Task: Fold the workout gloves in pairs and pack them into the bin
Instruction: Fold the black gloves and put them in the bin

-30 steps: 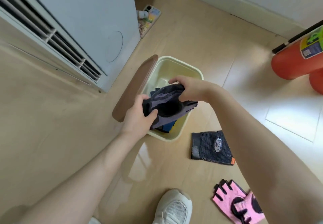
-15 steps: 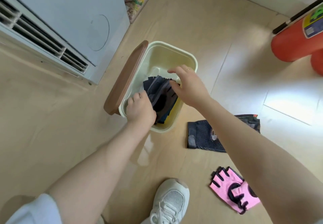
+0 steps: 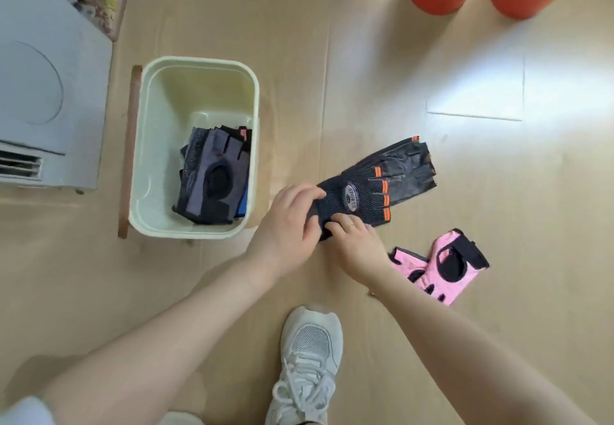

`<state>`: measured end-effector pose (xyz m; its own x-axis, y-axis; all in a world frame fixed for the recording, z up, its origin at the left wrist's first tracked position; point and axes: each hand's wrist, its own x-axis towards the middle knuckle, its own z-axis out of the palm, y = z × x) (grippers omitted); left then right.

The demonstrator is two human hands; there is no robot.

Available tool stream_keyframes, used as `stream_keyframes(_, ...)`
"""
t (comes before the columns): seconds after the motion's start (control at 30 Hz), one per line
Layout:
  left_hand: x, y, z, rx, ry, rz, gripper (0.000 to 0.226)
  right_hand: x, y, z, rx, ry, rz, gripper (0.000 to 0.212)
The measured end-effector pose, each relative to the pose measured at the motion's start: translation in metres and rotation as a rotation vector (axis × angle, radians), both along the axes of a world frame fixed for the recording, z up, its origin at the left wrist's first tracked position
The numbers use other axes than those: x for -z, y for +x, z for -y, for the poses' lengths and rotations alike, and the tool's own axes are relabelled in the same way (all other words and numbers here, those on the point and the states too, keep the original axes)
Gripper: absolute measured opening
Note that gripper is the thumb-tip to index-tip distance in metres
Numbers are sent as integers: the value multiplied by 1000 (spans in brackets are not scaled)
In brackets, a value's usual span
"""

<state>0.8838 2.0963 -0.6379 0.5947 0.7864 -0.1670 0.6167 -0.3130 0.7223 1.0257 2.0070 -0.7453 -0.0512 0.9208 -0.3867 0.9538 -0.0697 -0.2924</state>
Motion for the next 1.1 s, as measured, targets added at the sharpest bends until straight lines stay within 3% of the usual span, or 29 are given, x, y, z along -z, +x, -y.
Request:
stream_keyframes(0.1, 11, 1, 2, 37, -86, -68, 35, 11, -10, -1, -7, 147, 123, 36)
stream_keyframes(0.27, 14, -6, -10, 152, -164, -222, 28, 7, -8, -20, -39, 264, 191, 17)
stream_keyframes(0.33, 8, -4, -16, 234, -154, -210, 29, -1, -3, -24, 59, 242, 42, 20)
stream_keyframes(0.5, -11, 13, -31, 352, -77, -109, 51, -55, 16, -13, 453, 256, -608, 24)
stream_keyframes(0.7, -28, 19, -32, 299, -44, -151, 23, -92, 23, -9, 676, 140, -920, 21)
stream_keyframes(0.87, -46, 21, -36, 19, 98, -257, 25, -53, 31, -20, 1007, 26, -639, 24)
stream_keyframes(1.1, -42, 29, -63, -277, -98, -174, 19, -5, 33, -34, 715, -88, -110, 36)
